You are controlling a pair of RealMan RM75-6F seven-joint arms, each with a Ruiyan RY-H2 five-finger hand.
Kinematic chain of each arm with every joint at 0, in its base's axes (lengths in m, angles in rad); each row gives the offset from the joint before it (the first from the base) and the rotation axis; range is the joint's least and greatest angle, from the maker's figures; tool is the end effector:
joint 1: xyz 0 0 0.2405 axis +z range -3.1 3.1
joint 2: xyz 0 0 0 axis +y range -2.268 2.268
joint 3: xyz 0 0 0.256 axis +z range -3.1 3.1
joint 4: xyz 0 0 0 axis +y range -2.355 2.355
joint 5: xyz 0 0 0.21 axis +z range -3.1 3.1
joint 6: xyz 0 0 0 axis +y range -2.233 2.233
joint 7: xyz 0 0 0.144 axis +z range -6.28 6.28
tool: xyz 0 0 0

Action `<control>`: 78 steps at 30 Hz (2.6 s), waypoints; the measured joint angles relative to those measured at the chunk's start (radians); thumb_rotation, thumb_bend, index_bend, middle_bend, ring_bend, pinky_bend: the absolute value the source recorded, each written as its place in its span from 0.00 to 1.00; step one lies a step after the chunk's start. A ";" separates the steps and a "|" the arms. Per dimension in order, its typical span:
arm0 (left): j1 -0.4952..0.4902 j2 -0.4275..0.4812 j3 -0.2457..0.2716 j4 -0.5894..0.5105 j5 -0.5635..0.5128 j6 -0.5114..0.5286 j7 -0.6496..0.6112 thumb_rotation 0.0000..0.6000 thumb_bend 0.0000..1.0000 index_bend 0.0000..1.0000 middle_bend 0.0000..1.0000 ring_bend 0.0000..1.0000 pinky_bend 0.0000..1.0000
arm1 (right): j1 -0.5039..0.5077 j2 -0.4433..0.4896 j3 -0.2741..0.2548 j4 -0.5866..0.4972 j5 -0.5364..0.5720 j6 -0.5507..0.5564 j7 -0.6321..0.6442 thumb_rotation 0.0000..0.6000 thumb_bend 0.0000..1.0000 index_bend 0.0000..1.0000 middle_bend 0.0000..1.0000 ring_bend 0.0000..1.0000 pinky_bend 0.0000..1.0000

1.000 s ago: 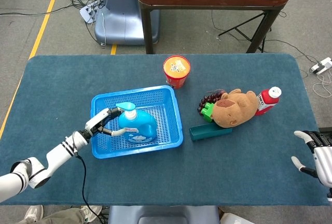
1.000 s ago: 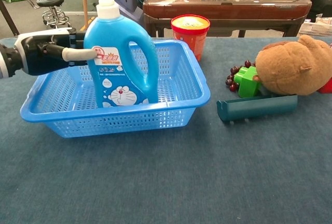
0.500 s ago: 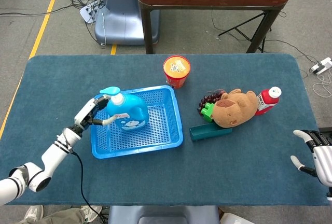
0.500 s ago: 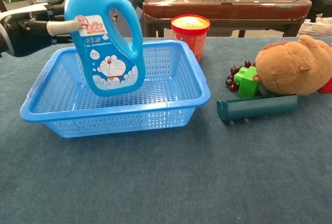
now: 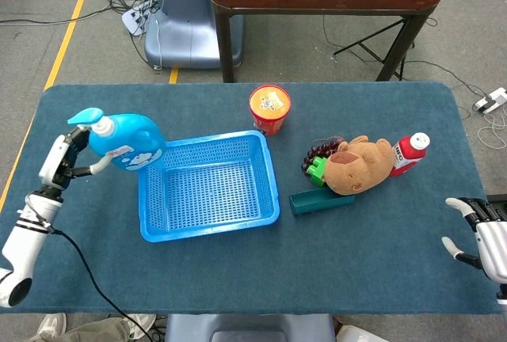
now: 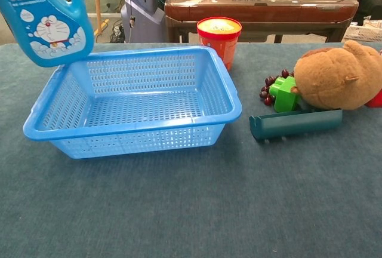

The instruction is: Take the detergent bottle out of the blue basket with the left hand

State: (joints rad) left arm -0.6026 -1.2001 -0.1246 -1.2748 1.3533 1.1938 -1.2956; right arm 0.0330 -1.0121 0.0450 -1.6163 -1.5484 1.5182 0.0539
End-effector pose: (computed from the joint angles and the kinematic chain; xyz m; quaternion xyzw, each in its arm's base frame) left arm -0.2532 0.3683 0.1613 -0.3932 -0.6119 -0.6515 0.2159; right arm -0.3179 -0.1640 0.1939 0.6016 -0.3693 0.3775 0.5993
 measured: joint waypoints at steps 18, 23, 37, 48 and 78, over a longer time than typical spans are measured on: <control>0.141 -0.061 -0.040 0.138 -0.159 -0.085 0.163 1.00 0.32 0.46 0.52 0.42 0.33 | 0.000 0.000 -0.005 0.001 -0.013 0.008 0.010 1.00 0.21 0.25 0.28 0.21 0.33; 0.149 -0.113 -0.048 0.204 -0.161 -0.147 0.124 1.00 0.32 0.46 0.52 0.42 0.33 | -0.004 0.003 -0.005 0.000 -0.014 0.014 0.009 1.00 0.21 0.25 0.28 0.21 0.33; 0.176 -0.128 -0.031 0.254 -0.035 -0.182 0.026 1.00 0.32 0.00 0.07 0.05 0.16 | -0.006 0.001 -0.006 0.002 -0.013 0.018 0.010 1.00 0.21 0.25 0.28 0.21 0.33; 0.246 -0.095 -0.036 0.204 -0.011 -0.061 0.044 1.00 0.32 0.00 0.00 0.00 0.09 | -0.003 -0.002 -0.005 0.003 -0.011 0.013 0.011 1.00 0.21 0.25 0.28 0.21 0.33; 0.488 -0.027 0.039 -0.180 0.019 0.335 1.113 1.00 0.32 0.17 0.16 0.13 0.15 | 0.010 -0.022 -0.007 0.018 0.000 -0.016 0.003 1.00 0.21 0.25 0.28 0.21 0.33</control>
State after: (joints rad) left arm -0.1143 -1.2272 -0.0860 -1.4545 1.3727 1.5285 -0.1830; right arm 0.0426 -1.0346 0.0375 -1.5980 -1.5480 1.5024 0.0569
